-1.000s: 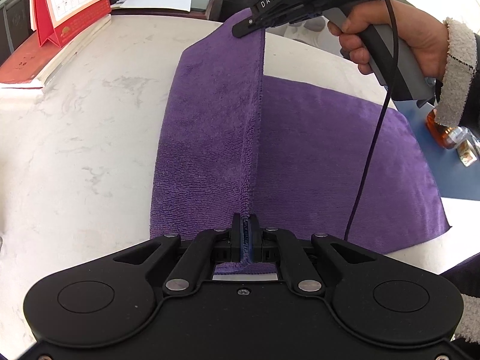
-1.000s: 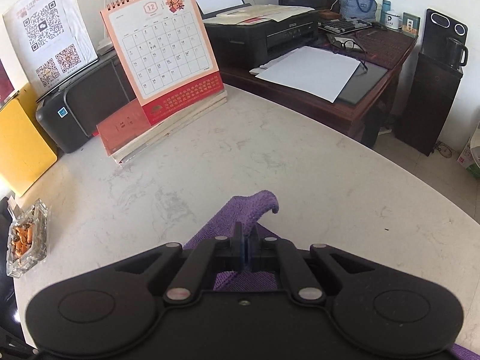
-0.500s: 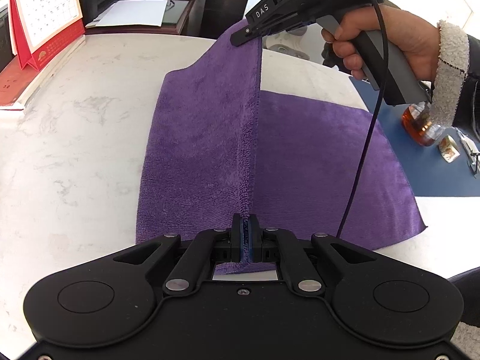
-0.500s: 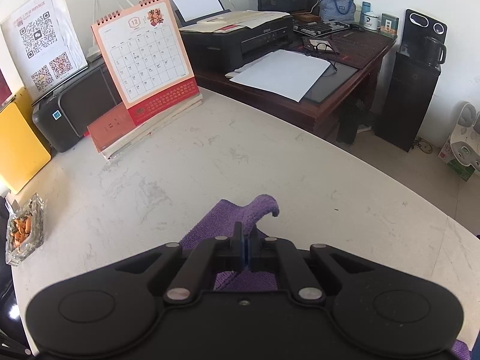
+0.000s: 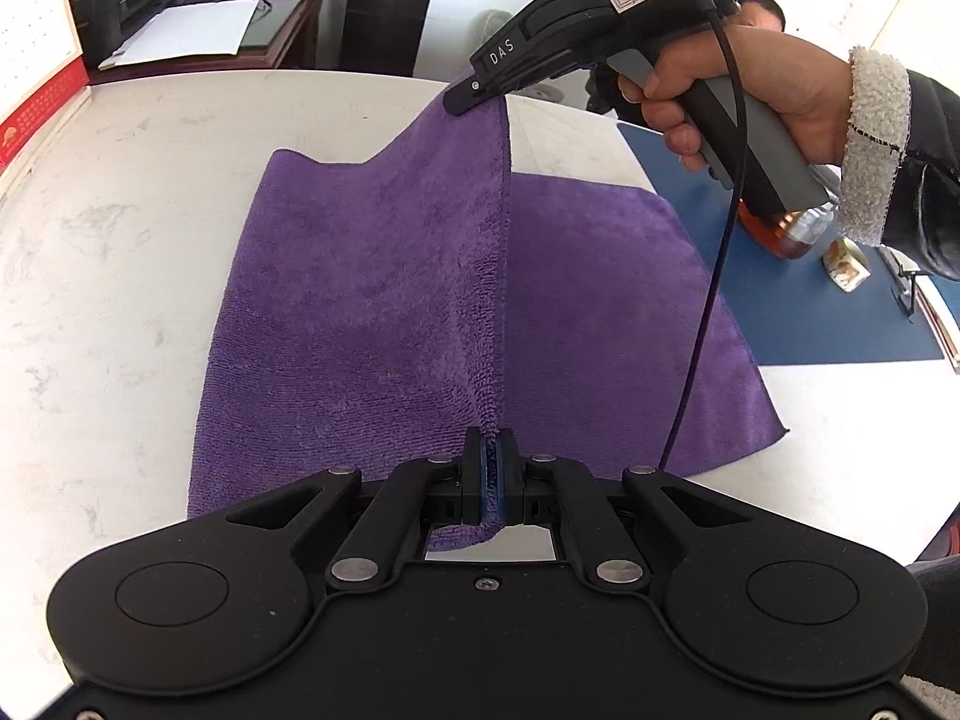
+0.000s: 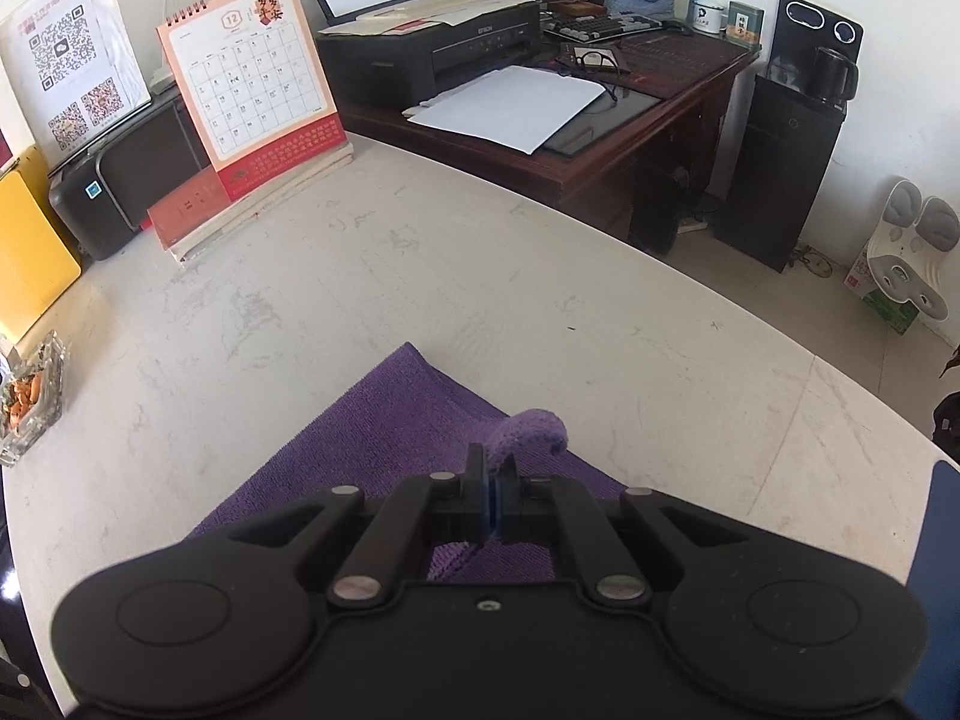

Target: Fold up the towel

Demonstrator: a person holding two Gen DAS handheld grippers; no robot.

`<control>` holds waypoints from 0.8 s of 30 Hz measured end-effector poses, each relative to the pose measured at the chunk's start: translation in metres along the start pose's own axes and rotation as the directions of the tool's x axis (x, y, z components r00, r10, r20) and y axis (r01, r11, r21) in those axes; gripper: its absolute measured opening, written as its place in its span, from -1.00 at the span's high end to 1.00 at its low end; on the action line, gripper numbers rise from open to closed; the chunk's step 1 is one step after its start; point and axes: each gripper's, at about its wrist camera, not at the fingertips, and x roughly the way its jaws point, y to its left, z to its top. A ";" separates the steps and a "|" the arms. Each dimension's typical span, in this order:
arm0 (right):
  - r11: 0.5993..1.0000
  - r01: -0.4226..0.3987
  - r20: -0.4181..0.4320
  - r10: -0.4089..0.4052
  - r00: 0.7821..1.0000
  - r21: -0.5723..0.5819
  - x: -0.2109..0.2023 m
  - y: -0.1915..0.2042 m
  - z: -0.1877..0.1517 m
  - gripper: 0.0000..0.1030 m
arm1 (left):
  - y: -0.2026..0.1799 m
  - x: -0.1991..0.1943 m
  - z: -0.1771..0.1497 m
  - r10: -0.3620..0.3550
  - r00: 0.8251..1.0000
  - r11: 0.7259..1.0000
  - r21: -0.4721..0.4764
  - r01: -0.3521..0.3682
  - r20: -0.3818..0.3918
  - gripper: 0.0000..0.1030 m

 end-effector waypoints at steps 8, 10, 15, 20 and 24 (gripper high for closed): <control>1.000 0.009 0.015 -0.009 1.000 0.009 -0.017 -0.030 -0.018 0.97 | -0.031 0.014 0.011 0.004 1.000 0.999 0.039 -0.004 0.002 0.95; 1.000 0.011 0.022 -0.011 1.000 0.012 -0.021 -0.038 -0.022 0.97 | -0.039 0.019 0.015 0.004 1.000 0.999 0.047 -0.004 0.001 0.95; 1.000 0.014 0.030 -0.015 0.999 0.017 -0.028 -0.053 -0.031 0.97 | -0.058 0.025 0.021 0.017 1.000 0.998 0.066 -0.016 -0.009 0.95; 1.000 0.011 0.042 -0.012 0.999 0.026 -0.037 -0.067 -0.036 0.97 | -0.078 0.025 0.028 0.007 1.000 0.995 0.099 -0.006 -0.010 0.95; 0.999 0.022 0.037 -0.022 0.999 0.026 -0.042 -0.080 -0.045 0.97 | -0.093 0.025 0.029 -0.005 1.000 0.992 0.129 0.007 -0.020 0.95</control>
